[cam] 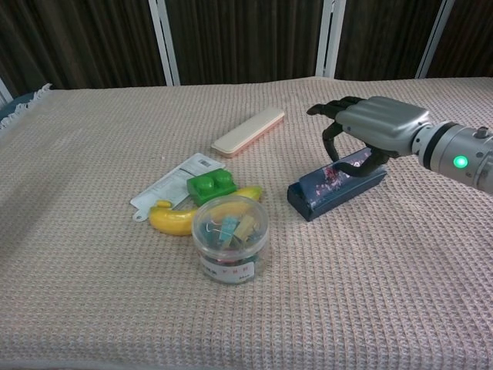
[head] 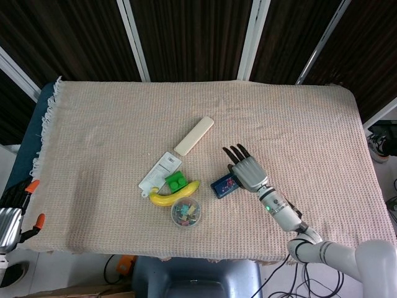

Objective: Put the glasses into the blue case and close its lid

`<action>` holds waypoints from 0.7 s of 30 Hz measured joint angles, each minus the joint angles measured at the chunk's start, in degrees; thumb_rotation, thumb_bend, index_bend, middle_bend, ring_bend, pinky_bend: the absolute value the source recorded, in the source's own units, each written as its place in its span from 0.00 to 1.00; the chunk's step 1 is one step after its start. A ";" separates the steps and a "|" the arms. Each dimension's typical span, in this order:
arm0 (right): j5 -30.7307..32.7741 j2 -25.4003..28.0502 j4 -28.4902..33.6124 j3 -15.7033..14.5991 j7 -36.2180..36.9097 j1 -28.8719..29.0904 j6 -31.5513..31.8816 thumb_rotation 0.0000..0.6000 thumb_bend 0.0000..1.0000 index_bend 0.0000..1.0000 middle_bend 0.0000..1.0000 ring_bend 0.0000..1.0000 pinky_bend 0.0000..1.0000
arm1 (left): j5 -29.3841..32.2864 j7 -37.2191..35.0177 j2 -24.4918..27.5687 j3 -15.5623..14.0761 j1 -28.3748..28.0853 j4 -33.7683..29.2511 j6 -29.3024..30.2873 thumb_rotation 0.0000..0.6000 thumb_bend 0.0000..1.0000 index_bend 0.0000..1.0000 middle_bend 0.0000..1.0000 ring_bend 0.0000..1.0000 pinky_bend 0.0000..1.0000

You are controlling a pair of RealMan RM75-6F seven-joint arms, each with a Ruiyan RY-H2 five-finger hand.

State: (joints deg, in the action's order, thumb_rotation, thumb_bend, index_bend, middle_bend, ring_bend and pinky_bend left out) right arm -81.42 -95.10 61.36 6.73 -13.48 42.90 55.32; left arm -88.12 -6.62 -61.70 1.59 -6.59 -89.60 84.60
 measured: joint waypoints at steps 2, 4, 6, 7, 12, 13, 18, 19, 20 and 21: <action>0.63 -0.54 -0.44 0.50 -0.66 0.48 -0.64 1.00 0.71 0.76 0.14 0.00 0.00 | 0.00 -0.06 0.02 0.00 -0.01 0.03 -0.01 1.00 0.41 0.00 0.00 0.00 0.10; 1.25 -1.13 -0.98 1.02 -1.31 1.01 -1.21 1.00 0.71 0.76 0.14 0.00 0.00 | -0.03 -0.11 0.05 -0.03 0.00 0.03 -0.03 1.00 0.41 0.00 0.00 0.00 0.10; 1.67 -1.70 -1.63 1.29 -1.98 1.42 -1.73 1.00 0.71 0.76 0.14 0.00 0.00 | -0.09 -0.16 0.09 -0.07 -0.02 0.04 -0.08 1.00 0.41 0.00 0.00 0.00 0.10; 1.86 -1.98 -1.95 1.40 -2.25 1.60 -1.95 1.00 0.71 0.76 0.14 0.00 0.00 | -0.10 -0.17 0.10 -0.09 -0.03 0.04 -0.10 1.00 0.41 0.00 0.00 0.00 0.10; 2.85 -3.69 -3.97 2.00 -3.34 2.48 -2.87 1.00 0.71 0.76 0.14 0.00 0.00 | -0.18 -0.31 0.22 -0.19 -0.02 0.01 -0.16 1.00 0.41 0.00 0.00 0.00 0.10; 3.00 -3.97 -4.32 2.09 -3.40 2.63 -3.02 1.00 0.71 0.76 0.14 0.00 0.00 | -0.17 -0.34 0.24 -0.21 -0.01 0.03 -0.19 1.00 0.41 0.00 0.00 0.00 0.10; 3.34 -5.34 -6.32 2.30 -3.45 3.19 -3.38 1.00 0.71 0.70 0.14 0.00 0.00 | -0.14 -0.29 0.27 -0.25 0.04 -0.01 -0.17 1.00 0.41 0.00 0.00 0.00 0.10; 3.34 -5.49 -6.58 2.27 -3.32 3.25 -3.45 1.00 0.71 0.66 0.14 0.00 0.00 | -0.10 -0.27 0.27 -0.25 0.04 -0.03 -0.19 1.00 0.41 0.00 0.00 0.00 0.10; 3.30 -5.54 -6.69 2.23 -3.09 3.30 -3.52 1.00 0.71 0.64 0.14 0.00 0.00 | -0.07 -0.25 0.28 -0.23 0.05 -0.05 -0.19 1.00 0.41 0.00 0.00 0.00 0.10; 3.20 -5.54 -6.79 2.18 -2.70 3.35 -3.53 1.00 0.71 0.60 0.14 0.00 0.00 | -0.03 -0.26 0.28 -0.21 0.05 -0.08 -0.18 1.00 0.41 0.00 0.00 0.00 0.10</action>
State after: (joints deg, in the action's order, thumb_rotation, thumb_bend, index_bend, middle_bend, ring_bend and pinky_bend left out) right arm -78.22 -100.64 54.56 8.92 -16.18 46.25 51.79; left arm -88.15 -6.87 -61.42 1.38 -6.54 -89.69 84.42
